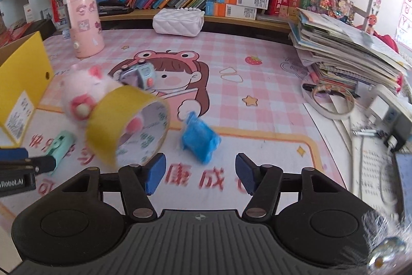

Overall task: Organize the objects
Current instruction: 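Grasp the mint-green stapler with the left tool while the right tool grasps the blue bag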

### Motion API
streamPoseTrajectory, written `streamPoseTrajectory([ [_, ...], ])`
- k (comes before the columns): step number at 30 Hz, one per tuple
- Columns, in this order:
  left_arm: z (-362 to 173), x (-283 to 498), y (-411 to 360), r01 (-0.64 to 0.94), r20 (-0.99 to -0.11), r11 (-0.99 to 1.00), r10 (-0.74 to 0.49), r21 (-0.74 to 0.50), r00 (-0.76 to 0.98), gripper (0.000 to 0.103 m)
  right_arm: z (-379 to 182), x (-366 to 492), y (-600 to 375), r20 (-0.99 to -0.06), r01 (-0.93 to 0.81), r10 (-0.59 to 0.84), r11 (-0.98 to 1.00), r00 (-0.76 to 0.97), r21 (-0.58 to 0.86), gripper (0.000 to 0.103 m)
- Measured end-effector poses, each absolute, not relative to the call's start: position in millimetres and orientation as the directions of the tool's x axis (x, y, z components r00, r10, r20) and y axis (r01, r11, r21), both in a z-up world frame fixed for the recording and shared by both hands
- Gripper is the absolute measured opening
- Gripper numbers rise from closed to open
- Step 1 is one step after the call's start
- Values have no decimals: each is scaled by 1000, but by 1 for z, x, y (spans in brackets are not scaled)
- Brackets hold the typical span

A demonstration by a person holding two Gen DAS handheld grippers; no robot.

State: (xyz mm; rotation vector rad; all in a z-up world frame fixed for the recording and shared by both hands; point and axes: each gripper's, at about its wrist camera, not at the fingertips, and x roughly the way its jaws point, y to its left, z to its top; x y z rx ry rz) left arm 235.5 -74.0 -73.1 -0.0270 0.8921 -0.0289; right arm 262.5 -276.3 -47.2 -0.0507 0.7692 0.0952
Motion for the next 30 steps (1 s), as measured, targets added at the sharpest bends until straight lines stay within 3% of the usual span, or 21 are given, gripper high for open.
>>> streamPoseTrajectory([
  [9, -82, 258, -80, 2, -792, 1000, -19, -23, 611, 34, -66, 311, -287, -723, -171, 126, 985, 679, 12, 56],
  [12, -81, 261, -80, -3, -794, 1000, -12, -17, 608, 26, -72, 318, -286, -741, -195, 159, 980, 653, 39, 49],
  [15, -81, 260, -79, -7, -794, 1000, -13, -21, 608, 23, -78, 322, -287, -758, -209, 189, 975, 624, 71, 29],
  [19, -78, 259, -76, -18, -798, 999, -17, -35, 603, 23, -74, 318, -286, -750, -204, 186, 976, 634, 69, 27],
  [30, -21, 203, -61, 2, -700, 991, -95, -133, 708, 23, -18, 254, -278, -703, -124, 200, 980, 683, 158, 26],
])
